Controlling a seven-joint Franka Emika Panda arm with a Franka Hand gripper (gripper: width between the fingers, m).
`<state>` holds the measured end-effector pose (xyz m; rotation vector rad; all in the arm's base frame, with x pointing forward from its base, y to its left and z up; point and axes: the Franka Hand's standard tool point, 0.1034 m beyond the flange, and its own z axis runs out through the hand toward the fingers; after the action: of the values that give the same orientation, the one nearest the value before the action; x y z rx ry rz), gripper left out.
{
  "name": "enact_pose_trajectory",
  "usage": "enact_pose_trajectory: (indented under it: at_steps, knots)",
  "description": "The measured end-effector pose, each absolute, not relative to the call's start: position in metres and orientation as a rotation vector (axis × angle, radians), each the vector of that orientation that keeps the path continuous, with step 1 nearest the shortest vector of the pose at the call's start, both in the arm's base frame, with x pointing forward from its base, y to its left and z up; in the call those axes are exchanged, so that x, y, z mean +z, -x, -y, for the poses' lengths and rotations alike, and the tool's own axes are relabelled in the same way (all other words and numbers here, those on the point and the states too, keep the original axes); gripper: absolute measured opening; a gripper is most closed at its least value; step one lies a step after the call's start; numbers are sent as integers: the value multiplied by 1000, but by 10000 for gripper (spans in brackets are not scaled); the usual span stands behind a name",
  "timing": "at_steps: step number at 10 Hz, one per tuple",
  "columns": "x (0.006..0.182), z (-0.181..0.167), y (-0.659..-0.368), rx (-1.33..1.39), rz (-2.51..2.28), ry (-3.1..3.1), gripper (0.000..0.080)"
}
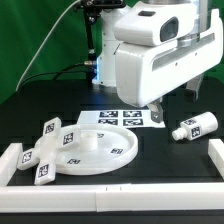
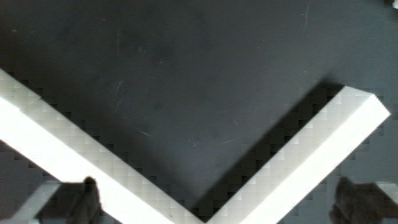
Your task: Assemble round table
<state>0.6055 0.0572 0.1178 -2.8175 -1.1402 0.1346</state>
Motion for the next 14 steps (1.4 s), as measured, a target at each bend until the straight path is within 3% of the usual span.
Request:
enact_pose_trajectory:
  at_steps: [6,9,12,14]
  knots:
    - [119,-56,-606,135,1064,2844,649]
    - [122,-60,-584,159,558,2971,649]
    - [133,-67,-593,112,271,3026,649]
    - [131,-69,-591,132,39,3041,649]
